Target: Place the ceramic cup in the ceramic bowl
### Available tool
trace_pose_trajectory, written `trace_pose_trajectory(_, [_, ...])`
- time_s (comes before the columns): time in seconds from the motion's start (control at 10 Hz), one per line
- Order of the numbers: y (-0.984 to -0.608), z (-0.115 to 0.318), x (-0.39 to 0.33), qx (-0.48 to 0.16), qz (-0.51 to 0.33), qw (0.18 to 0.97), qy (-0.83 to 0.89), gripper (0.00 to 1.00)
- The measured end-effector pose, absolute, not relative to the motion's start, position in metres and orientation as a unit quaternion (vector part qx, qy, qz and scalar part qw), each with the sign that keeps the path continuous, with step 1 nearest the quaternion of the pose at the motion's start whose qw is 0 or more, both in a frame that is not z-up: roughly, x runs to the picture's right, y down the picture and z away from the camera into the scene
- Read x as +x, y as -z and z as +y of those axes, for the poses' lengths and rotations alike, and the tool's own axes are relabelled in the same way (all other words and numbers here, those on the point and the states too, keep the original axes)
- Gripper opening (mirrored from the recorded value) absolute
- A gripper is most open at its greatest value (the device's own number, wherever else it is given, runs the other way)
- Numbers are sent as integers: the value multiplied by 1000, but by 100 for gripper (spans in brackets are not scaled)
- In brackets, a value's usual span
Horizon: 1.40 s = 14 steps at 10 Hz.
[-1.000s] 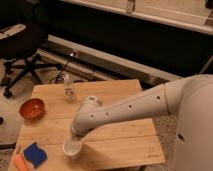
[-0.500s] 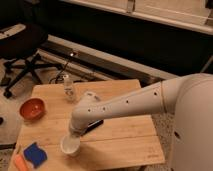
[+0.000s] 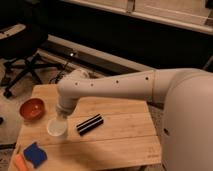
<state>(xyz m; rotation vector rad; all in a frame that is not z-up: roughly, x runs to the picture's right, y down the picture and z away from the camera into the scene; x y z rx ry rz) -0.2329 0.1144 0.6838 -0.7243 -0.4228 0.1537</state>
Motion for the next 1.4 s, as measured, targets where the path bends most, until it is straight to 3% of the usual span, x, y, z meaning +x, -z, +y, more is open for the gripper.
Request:
trace_pose_trajectory(0.6, [-689, 14, -323, -335, -218, 916, -33, 0])
trace_pose_trajectory(1.0, [-697, -13, -383, -318, -229, 920, 0, 0])
trace_pose_trajectory(1.4, [-729, -19, -418, -294, -256, 921, 13, 0])
